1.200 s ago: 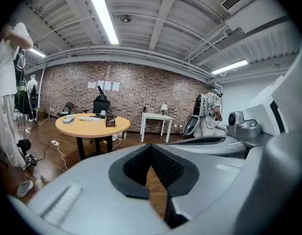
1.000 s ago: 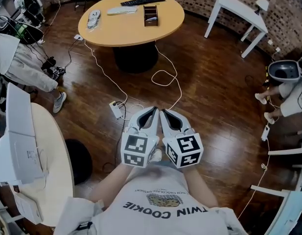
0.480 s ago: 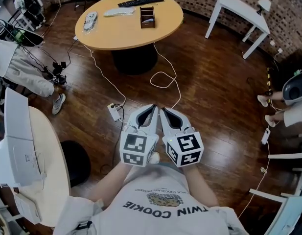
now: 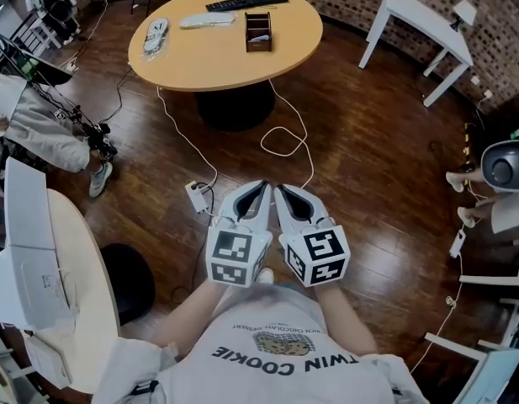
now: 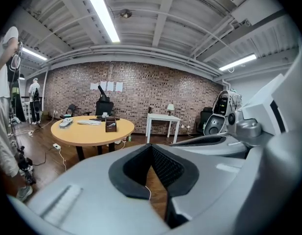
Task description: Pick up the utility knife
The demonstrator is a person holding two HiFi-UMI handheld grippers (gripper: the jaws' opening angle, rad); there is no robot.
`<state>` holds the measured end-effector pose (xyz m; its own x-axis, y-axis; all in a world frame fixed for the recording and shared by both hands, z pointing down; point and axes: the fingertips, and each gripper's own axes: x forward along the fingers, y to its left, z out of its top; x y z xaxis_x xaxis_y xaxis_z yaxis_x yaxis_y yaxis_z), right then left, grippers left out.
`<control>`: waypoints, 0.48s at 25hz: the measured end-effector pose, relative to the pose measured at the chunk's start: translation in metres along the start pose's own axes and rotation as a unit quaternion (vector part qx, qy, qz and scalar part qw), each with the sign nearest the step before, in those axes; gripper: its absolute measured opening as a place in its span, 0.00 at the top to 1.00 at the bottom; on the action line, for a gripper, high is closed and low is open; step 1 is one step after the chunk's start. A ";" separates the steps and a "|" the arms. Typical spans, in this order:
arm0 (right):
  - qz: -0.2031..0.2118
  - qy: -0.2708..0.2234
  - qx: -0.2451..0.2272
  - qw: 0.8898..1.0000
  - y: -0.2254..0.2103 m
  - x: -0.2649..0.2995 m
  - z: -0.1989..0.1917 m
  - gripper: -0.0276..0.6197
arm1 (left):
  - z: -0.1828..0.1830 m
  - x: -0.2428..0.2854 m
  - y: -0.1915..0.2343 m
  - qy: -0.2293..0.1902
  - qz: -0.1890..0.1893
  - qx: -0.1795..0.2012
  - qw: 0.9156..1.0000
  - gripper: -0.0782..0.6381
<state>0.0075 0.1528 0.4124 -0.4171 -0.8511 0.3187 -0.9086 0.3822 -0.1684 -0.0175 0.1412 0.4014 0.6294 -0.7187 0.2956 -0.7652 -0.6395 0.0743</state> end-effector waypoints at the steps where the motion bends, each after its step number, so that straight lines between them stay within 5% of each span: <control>1: 0.000 0.001 0.000 1.000 -0.002 0.006 0.002 0.95 | 0.001 0.005 0.005 0.000 0.001 0.000 1.000 0.89; 12: -0.017 0.008 0.009 1.000 -0.036 0.081 0.031 0.95 | 0.024 0.069 0.060 0.010 -0.020 -0.002 1.000 0.89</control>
<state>0.0067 0.0590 0.4154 -0.3868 -0.8573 0.3398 -0.9216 0.3465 -0.1750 -0.0166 0.0465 0.4035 0.6559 -0.6875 0.3118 -0.7405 -0.6661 0.0892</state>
